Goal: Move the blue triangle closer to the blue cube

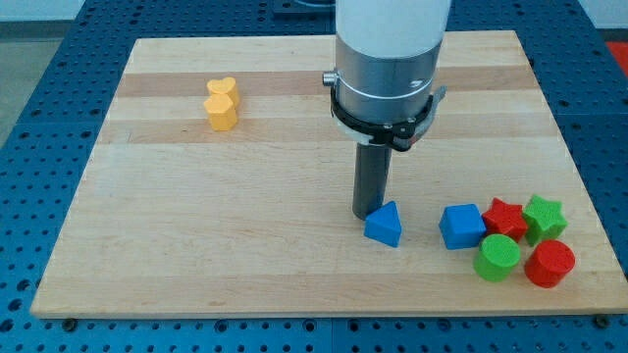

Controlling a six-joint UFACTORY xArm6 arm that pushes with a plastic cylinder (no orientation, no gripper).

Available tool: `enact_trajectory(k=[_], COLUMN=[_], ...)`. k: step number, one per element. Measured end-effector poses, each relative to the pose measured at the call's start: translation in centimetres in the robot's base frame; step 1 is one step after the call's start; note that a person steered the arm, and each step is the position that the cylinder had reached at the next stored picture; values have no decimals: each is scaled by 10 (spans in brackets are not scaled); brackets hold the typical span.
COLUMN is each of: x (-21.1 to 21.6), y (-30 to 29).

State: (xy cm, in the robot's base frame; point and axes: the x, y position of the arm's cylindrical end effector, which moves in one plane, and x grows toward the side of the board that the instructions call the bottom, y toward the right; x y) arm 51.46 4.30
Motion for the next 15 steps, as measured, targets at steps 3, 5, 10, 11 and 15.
enact_trajectory(k=[3,5,10,11,15], x=[11,22,19,19,19], y=[-29,-34,7,15,61])
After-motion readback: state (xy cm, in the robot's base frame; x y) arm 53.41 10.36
